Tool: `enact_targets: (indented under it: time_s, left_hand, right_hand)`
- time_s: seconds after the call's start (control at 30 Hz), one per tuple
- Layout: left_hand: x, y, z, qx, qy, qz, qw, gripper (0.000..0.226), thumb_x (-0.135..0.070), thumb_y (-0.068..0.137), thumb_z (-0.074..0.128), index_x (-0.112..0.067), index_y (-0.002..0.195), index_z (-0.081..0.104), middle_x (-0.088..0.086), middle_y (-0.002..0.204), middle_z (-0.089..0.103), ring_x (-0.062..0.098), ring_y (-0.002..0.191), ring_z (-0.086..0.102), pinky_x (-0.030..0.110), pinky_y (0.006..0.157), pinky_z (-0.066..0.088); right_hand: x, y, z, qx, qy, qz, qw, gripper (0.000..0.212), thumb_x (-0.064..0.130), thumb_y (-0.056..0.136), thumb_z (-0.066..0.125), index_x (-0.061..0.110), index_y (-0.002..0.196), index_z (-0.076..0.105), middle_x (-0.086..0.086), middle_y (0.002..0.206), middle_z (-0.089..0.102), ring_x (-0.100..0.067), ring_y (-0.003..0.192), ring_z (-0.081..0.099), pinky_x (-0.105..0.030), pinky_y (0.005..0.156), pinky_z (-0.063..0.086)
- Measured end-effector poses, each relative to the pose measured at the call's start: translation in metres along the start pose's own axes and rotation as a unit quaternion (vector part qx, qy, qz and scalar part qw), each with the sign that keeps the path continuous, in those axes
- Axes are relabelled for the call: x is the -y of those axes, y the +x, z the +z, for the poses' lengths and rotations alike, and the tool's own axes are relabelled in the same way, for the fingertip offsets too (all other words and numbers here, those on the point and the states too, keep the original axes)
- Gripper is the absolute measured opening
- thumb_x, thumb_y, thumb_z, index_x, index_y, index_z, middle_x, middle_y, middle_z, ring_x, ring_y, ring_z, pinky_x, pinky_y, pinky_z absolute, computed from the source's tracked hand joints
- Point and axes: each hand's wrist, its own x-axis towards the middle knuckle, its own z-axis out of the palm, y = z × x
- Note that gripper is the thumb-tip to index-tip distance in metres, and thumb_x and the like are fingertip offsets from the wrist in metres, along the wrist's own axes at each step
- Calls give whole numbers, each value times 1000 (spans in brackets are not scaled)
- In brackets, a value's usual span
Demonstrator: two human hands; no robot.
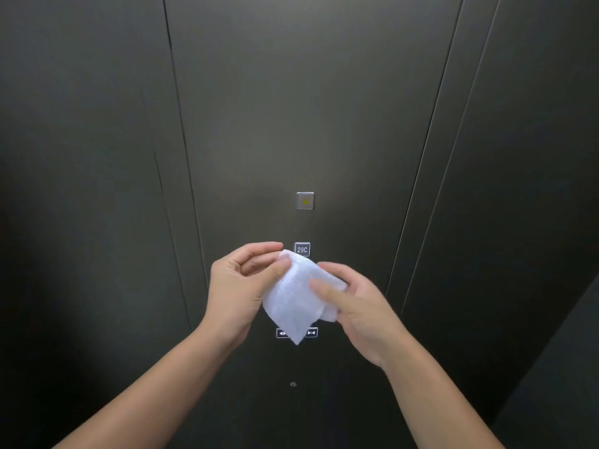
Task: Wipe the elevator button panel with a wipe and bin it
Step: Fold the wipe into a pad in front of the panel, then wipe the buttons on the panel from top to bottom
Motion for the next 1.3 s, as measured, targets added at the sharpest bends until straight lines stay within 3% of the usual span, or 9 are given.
enact_targets:
  time_s: [0.13,0.27,0.33,0.43,0.5,0.63,0.73,1.07,1.3]
  left_hand:
    - [16,18,7,7,64,20,998,25,-1,80,84,-24,90,80,4,88,83,12,83,78,20,71,59]
    - [29,50,17,72,136,40,987,29,0,81,82,-27,90,80,-1,90,82,10,84,77,29,79,62]
    - [34,72,15,67,241,153,956,24,-4,83,80,-21,100,78,-5,100,80,10,97,75,37,91,60]
    - [43,116,1,-10,490,437,754,38,-17,92,68,-4,128,66,15,141,62,29,137,53,46,118,39]
    - [51,140,-7,-17,593,483,644,61,-30,95,59,1,146,48,23,159,40,39,151,30,50,126,20]
    - [72,170,-18,-69,672,492,549,81,-45,97,49,-4,159,17,14,166,17,36,157,6,47,127,3]
    - [78,182,-24,-82,654,540,524,78,-45,99,46,-5,160,18,17,167,17,33,159,3,48,128,6]
    - [80,192,-48,-77,658,589,462,73,-44,97,48,-6,158,32,11,166,25,34,157,16,51,127,11]
    - [80,192,-47,-86,667,587,450,74,-43,98,45,-4,158,29,12,166,23,33,158,8,52,126,10]
  right_hand:
    - [-8,10,0,-104,-208,-83,969,6,15,83,80,15,89,78,-10,87,76,-29,84,73,-42,72,60]
    - [-4,32,-7,14,16,81,996,18,14,90,73,2,103,78,-25,101,76,-33,88,72,-44,79,56]
    - [-3,48,-5,-20,135,102,985,23,8,93,67,-6,111,72,-26,103,76,-34,90,73,-44,82,57]
    - [-13,77,-4,-217,49,-91,971,24,6,98,58,16,103,80,-14,104,76,-32,91,73,-33,77,55]
    - [-18,94,3,-325,-158,-279,890,33,9,101,52,25,115,76,-7,127,67,-26,116,65,-33,95,52]
    - [-38,143,19,-280,-366,-472,751,45,-5,97,42,-10,142,47,-18,156,38,-34,149,31,-45,122,28]
    - [-49,173,32,-262,-440,-485,709,48,-7,95,40,-12,142,42,-24,154,38,-40,148,30,-60,119,28]
    - [-49,201,29,-270,-585,-512,568,66,42,103,40,0,151,27,-16,161,21,-33,153,12,-56,124,11]
    - [-70,191,46,-261,-606,-456,597,82,56,101,30,-2,155,13,-20,164,5,-37,154,2,-57,124,8]
